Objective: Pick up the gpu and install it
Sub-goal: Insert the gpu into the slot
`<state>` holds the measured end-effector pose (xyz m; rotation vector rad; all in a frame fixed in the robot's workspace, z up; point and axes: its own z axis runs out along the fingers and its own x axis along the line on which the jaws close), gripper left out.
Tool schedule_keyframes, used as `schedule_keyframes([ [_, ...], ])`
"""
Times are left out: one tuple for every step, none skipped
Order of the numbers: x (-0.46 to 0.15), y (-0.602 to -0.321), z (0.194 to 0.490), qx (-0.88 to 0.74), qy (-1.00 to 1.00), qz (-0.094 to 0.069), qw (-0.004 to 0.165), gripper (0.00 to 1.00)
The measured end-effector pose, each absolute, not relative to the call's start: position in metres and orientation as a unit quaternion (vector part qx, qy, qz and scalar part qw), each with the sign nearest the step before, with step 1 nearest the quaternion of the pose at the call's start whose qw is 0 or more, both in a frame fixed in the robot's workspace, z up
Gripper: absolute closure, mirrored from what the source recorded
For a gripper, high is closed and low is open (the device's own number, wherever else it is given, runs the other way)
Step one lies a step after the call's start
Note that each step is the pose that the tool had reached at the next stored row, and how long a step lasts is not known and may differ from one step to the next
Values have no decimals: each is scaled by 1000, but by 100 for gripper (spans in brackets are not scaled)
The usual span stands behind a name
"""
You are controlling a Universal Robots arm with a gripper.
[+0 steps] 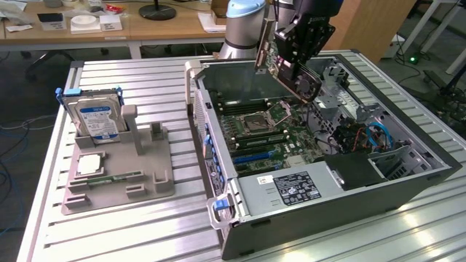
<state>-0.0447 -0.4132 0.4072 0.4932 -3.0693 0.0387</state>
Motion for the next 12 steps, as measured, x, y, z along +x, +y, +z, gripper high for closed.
schedule_keyframes([
  [-45, -413, 407, 163, -986, 13, 16, 73],
  [-45, -413, 407, 168, -986, 13, 16, 73],
  [-45, -413, 407, 173, -985, 13, 16, 73],
  [-45, -414, 407, 179, -984, 13, 16, 73],
  [-45, -414, 407, 184, -983, 13, 16, 73],
  [-45, -414, 407, 188, -982, 13, 16, 73],
  [-45, -414, 407, 193, -981, 13, 16, 73],
  [-45, -414, 407, 198, -980, 13, 16, 73],
  [-45, -414, 407, 203, -979, 13, 16, 73],
  [-45, -414, 407, 208, -978, 13, 16, 73],
  [-45, -414, 407, 213, -977, 13, 16, 73],
  [-45, -414, 407, 218, -976, 13, 16, 73],
])
